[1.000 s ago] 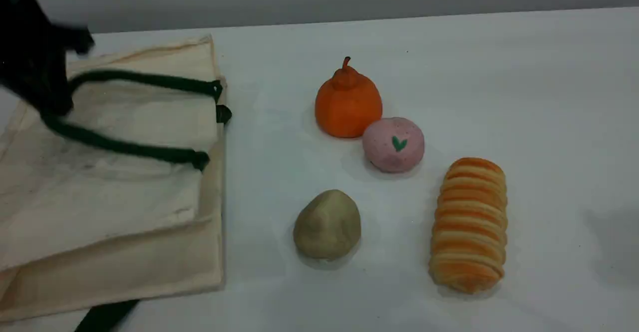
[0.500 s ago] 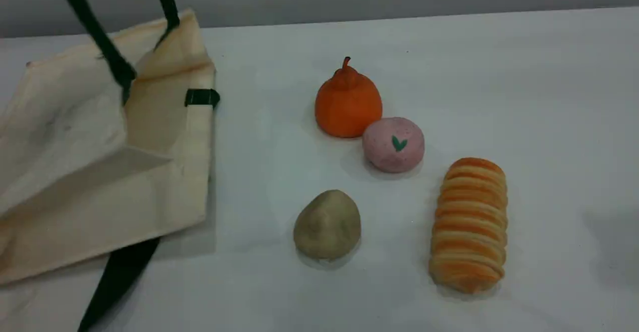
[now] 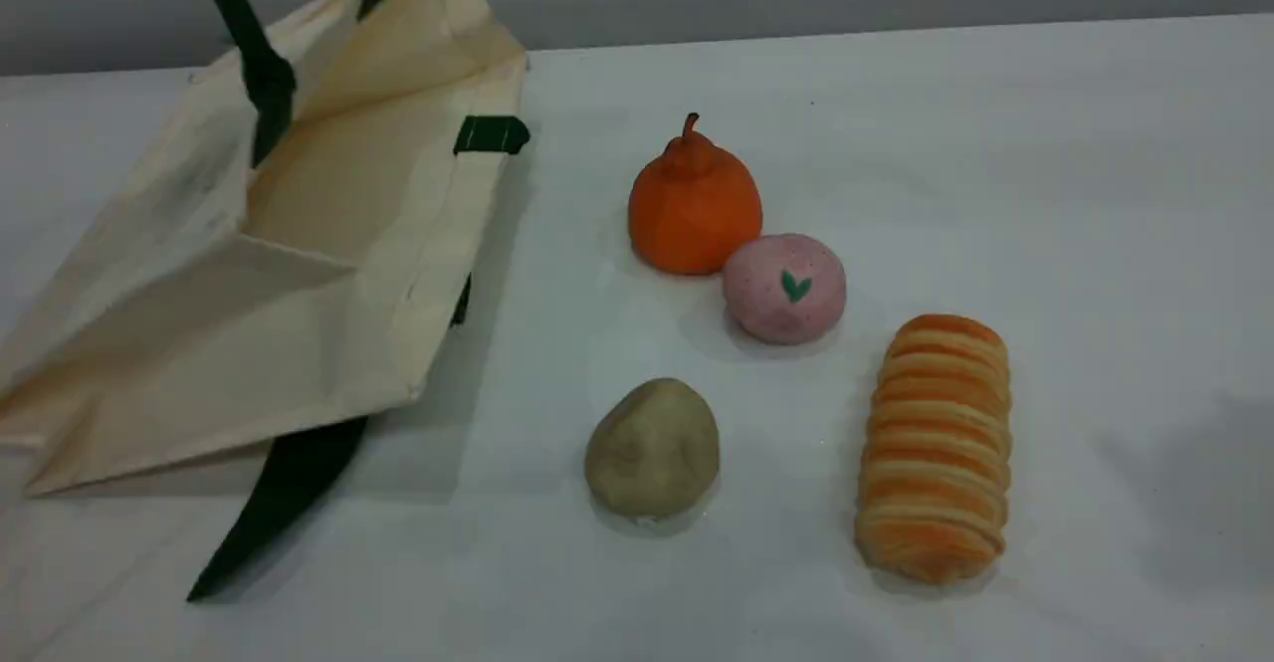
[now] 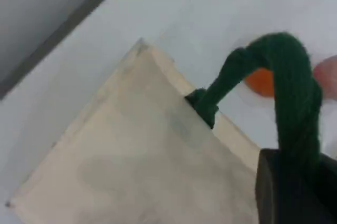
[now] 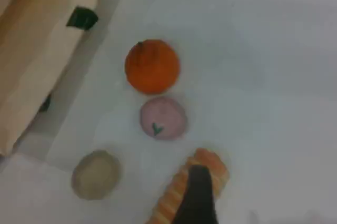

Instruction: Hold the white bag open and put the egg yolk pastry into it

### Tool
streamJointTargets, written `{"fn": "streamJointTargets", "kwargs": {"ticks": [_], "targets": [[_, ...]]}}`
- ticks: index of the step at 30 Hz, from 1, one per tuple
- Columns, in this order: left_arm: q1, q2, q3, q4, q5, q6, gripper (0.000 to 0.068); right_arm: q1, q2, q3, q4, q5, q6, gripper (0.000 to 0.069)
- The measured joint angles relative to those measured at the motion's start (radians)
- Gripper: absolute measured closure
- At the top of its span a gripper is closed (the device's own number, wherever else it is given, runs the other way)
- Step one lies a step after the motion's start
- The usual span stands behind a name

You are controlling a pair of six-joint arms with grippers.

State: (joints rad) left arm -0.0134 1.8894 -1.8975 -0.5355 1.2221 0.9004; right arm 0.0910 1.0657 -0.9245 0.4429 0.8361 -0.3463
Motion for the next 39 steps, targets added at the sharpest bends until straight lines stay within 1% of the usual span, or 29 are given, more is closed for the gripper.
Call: {"fn": "streamJointTargets", "kwargs": {"ticks": [5,8,13,16,20,25,29,33,39], "targets": [[0.000,-0.056,0.000,-0.090,0.000,0.087,0.0578,0.000,0.061,0.000,0.054,0.003,-0.053,0.0127],[0.000,-0.076,0.000,-0.130,0.000,0.116,0.0578,0.000,0.093,0.000,0.087,0.013,-0.082,0.0127],[0.000,-0.077,0.000,-0.132,0.000,0.116,0.0578,0.012,0.135,0.000,0.151,0.078,-0.145,0.0127],[0.000,-0.077,0.000,-0.132,0.000,0.121,0.0578,0.075,0.136,0.000,0.167,0.123,-0.203,0.0127],[-0.001,-0.077,0.000,-0.132,0.000,0.121,0.0578,0.203,0.137,0.003,0.130,0.123,-0.210,0.0127],[-0.001,-0.077,0.000,-0.129,-0.001,0.121,0.0578,0.348,0.164,0.078,0.126,0.019,-0.205,0.0127],[-0.001,-0.076,0.000,-0.120,-0.001,0.138,0.0578,0.414,0.216,0.143,0.145,-0.071,-0.205,0.0127],[-0.001,-0.076,0.000,-0.122,-0.001,0.139,0.0578,0.447,0.285,0.144,0.192,-0.139,-0.205,0.0127],[-0.001,-0.076,0.000,-0.121,-0.001,0.139,0.0578,0.449,0.414,0.144,0.256,-0.234,-0.246,0.0127]]}}
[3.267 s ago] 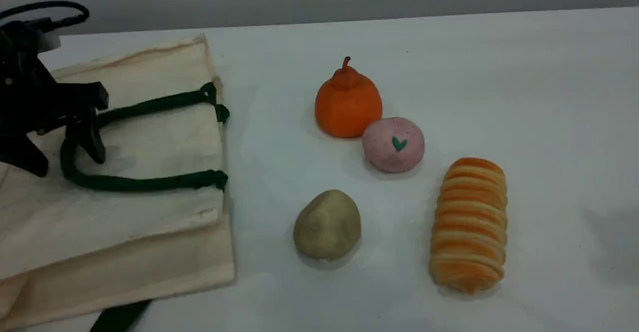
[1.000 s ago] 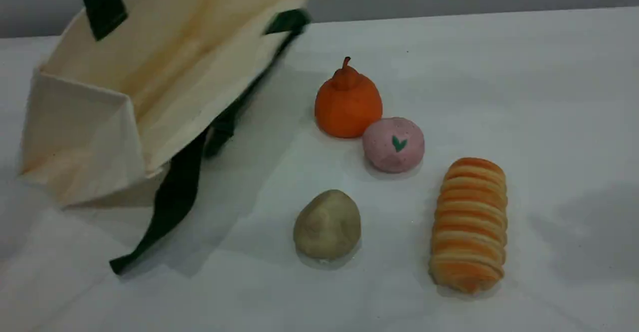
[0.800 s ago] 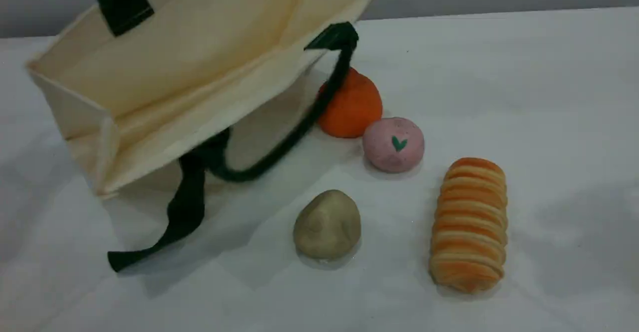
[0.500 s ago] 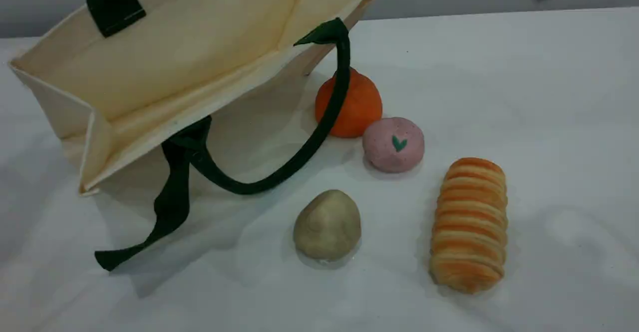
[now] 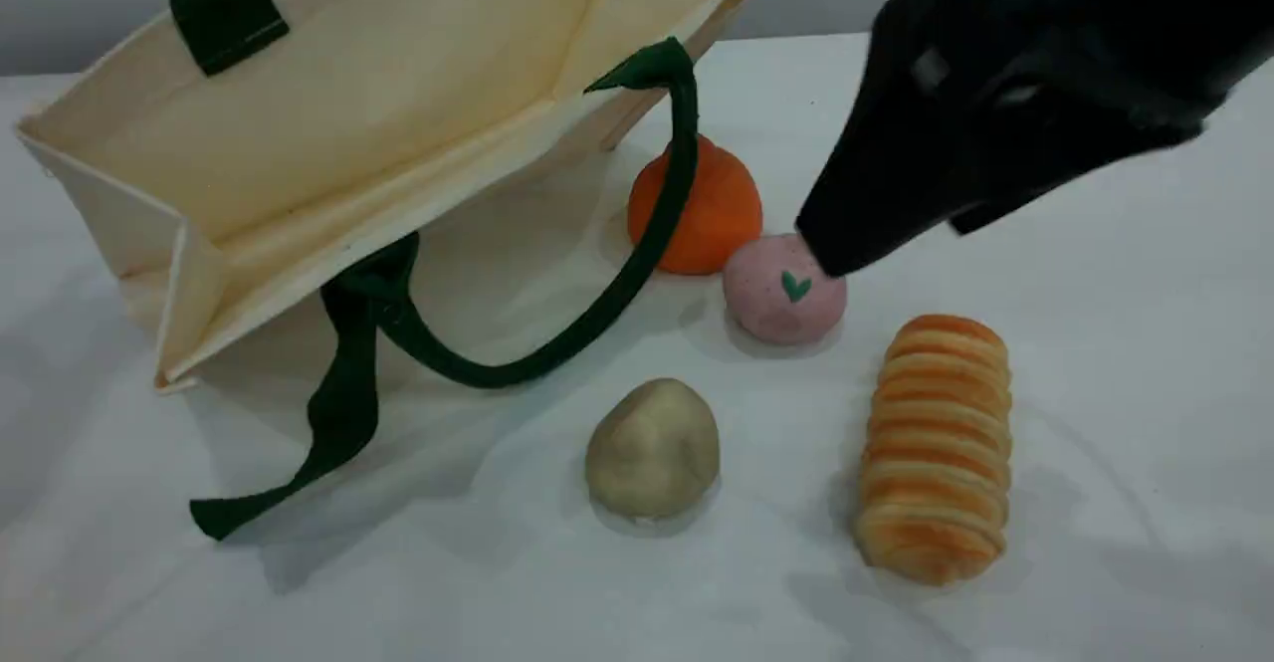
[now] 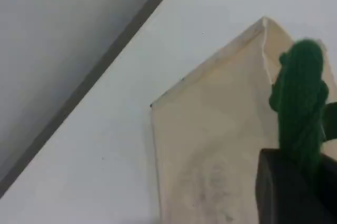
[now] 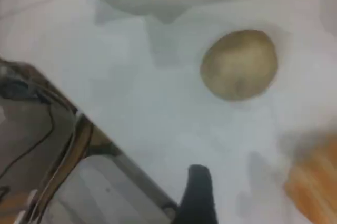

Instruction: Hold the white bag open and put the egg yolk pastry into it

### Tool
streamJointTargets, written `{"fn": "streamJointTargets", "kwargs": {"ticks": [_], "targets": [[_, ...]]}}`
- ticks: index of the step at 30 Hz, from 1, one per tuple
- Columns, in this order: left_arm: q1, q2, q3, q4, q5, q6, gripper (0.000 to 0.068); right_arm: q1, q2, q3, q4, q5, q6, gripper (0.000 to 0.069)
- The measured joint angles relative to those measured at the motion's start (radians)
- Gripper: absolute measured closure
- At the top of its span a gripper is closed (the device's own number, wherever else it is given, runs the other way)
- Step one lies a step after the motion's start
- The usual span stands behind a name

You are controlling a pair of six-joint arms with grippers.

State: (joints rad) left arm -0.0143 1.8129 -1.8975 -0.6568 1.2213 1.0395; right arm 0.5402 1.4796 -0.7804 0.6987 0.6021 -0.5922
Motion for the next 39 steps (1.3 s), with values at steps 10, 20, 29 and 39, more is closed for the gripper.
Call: {"fn": "streamJointTargets", "kwargs": {"ticks": [10,20,29,39], "targets": [[0.000,0.000,0.001,0.000,0.000,-0.003,0.0578,-0.001,0.216,-0.002,0.192,-0.099,-0.139,0.0127],[0.000,0.000,0.001,0.000,0.000,-0.004,0.0578,-0.001,0.363,-0.006,0.526,-0.143,-0.419,0.0127],[0.000,0.000,0.001,0.000,0.000,-0.004,0.0578,-0.001,0.496,-0.063,0.889,-0.104,-0.757,0.0127],[0.000,0.000,0.001,0.000,0.000,-0.005,0.0579,-0.001,0.587,-0.096,1.049,-0.101,-0.936,0.0127]]}}
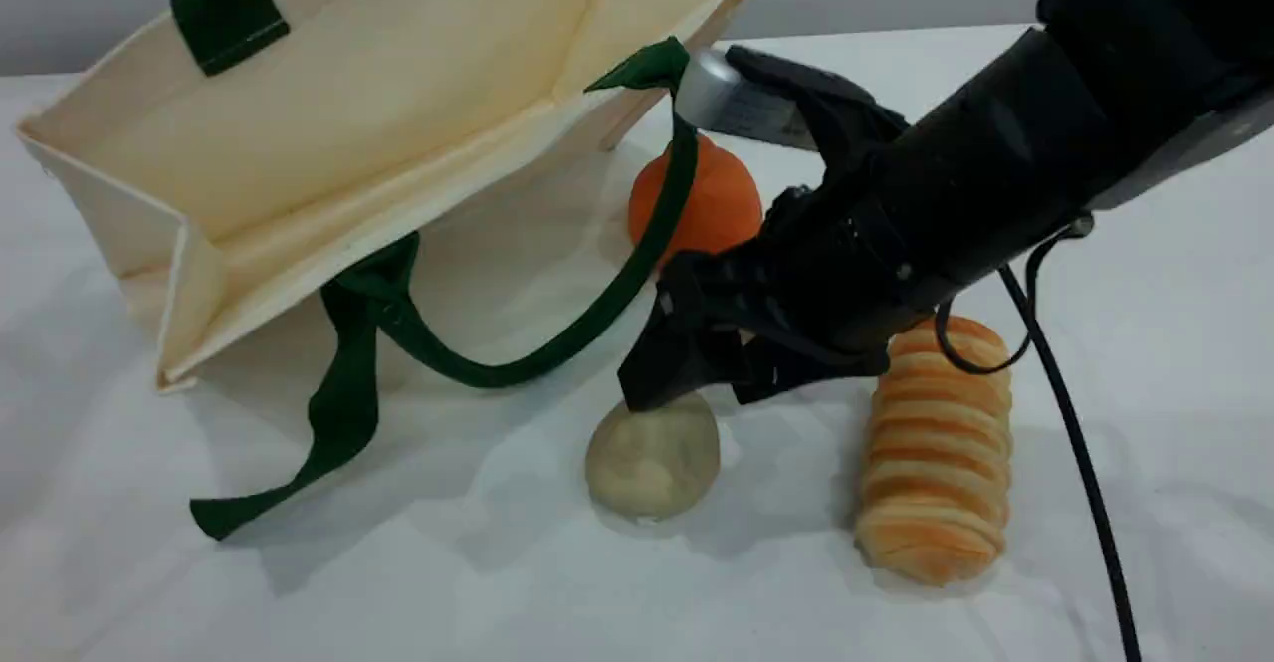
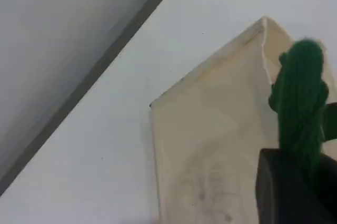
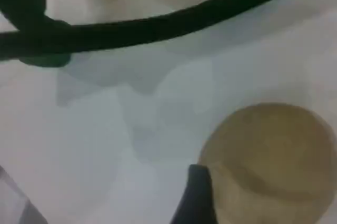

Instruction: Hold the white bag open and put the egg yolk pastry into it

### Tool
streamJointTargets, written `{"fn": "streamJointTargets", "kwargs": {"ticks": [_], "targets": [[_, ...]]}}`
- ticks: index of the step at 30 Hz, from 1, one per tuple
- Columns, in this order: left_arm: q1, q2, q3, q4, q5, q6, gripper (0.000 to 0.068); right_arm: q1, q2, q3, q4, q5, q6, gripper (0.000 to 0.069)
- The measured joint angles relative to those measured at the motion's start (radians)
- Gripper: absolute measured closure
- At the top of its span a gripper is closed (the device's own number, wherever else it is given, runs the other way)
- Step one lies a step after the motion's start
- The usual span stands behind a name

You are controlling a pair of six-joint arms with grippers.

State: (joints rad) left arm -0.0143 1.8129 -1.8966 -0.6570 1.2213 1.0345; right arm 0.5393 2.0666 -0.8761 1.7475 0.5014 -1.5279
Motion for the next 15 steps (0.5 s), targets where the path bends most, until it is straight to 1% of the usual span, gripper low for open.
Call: {"fn": "streamJointTargets", "kwargs": {"ticks": [4,12,15], "targets": [[0.000,0.000,0.000,0.000,0.000,0.000,0.0579,0.000,0.047,-0.022,-0.001,0.014,-0.003,0.0127],[0.001,0.000,0.000,0.001,0.000,0.000,0.0579,0.000,0.107,-0.040,-0.004,0.094,-0.001,0.0127],[0.001,0.000,0.000,0.002,0.000,0.000,0.0579,0.000,0.113,-0.042,-0.004,0.096,-0.002,0.0146]]}}
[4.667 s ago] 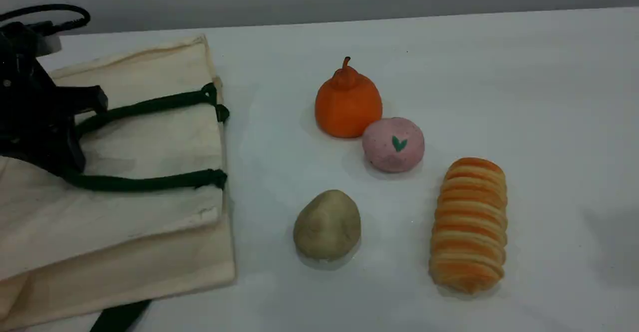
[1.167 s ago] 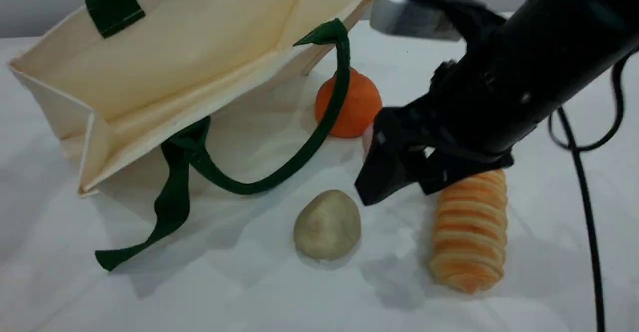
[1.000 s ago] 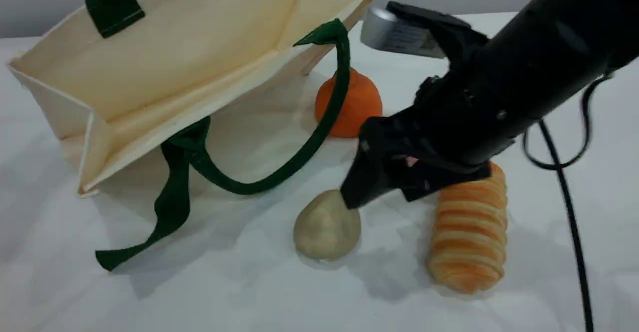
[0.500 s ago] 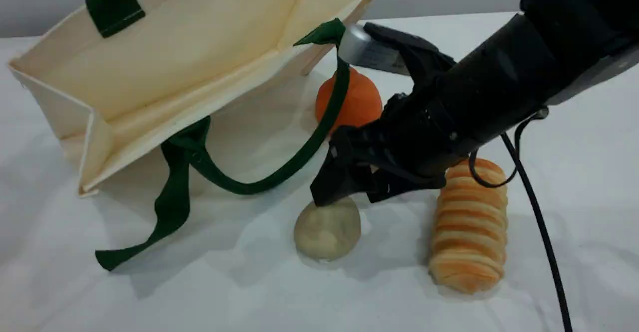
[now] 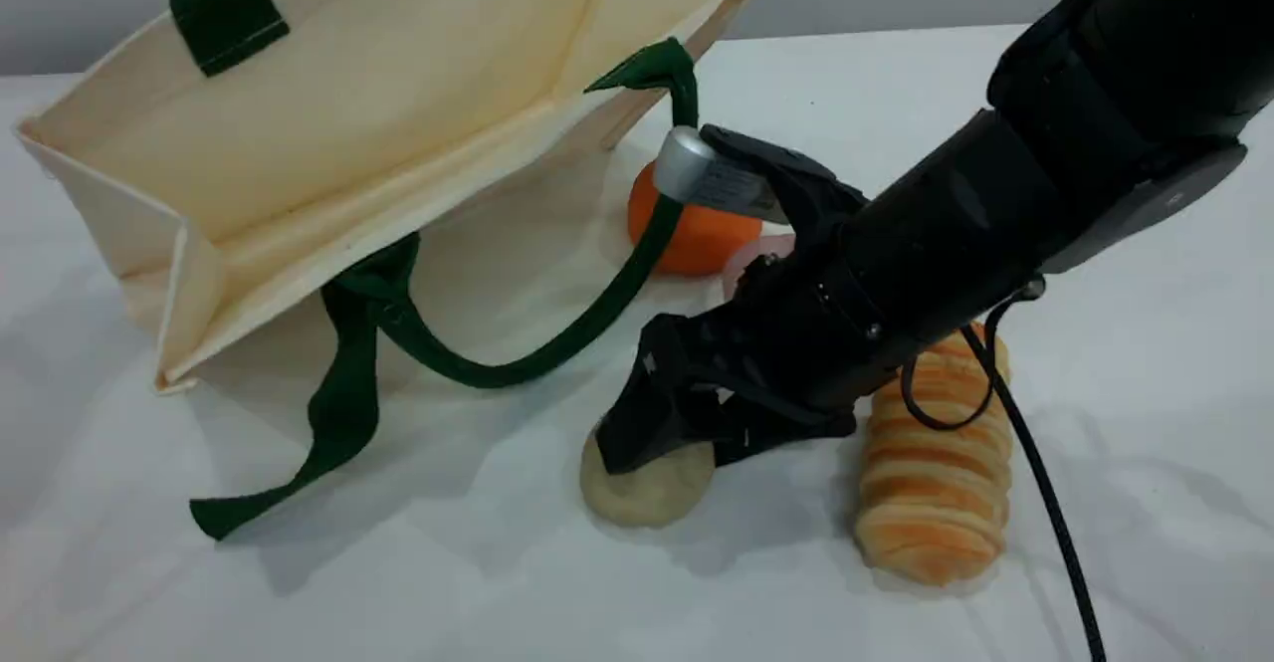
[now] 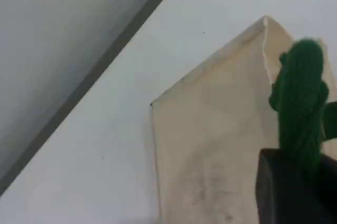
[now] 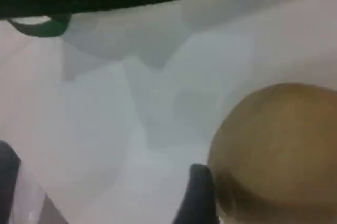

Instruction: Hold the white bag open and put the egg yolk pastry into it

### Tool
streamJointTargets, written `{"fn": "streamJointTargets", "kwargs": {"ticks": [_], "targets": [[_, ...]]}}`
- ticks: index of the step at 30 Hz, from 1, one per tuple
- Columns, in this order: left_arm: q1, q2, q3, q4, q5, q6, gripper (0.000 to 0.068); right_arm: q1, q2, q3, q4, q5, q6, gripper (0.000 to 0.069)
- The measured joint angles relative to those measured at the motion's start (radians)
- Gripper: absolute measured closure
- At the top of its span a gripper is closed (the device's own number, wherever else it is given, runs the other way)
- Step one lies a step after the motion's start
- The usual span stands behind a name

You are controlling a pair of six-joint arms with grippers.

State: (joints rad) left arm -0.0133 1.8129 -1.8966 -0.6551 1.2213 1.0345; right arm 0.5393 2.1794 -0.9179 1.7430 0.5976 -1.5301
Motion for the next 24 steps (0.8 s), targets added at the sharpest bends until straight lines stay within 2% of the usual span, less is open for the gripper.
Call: {"fn": "streamJointTargets", "kwargs": {"ticks": [4,13,19,24], "targets": [[0.000,0.000,0.000,0.000,0.000,0.000,0.0579,0.000,0.007,0.000,0.002,-0.005,0.000,0.0222],[0.000,0.000,0.000,0.000,0.000,0.000,0.0579,0.000,0.006,0.000,0.003,-0.016,-0.020,0.0500],[0.000,0.000,0.000,-0.001,0.000,0.000,0.0579,-0.001,-0.013,0.001,-0.004,-0.022,-0.020,0.0505],[0.000,0.000,0.000,-0.003,0.000,-0.003,0.0579,-0.001,-0.096,0.004,-0.138,-0.110,0.060,0.0507]]}}
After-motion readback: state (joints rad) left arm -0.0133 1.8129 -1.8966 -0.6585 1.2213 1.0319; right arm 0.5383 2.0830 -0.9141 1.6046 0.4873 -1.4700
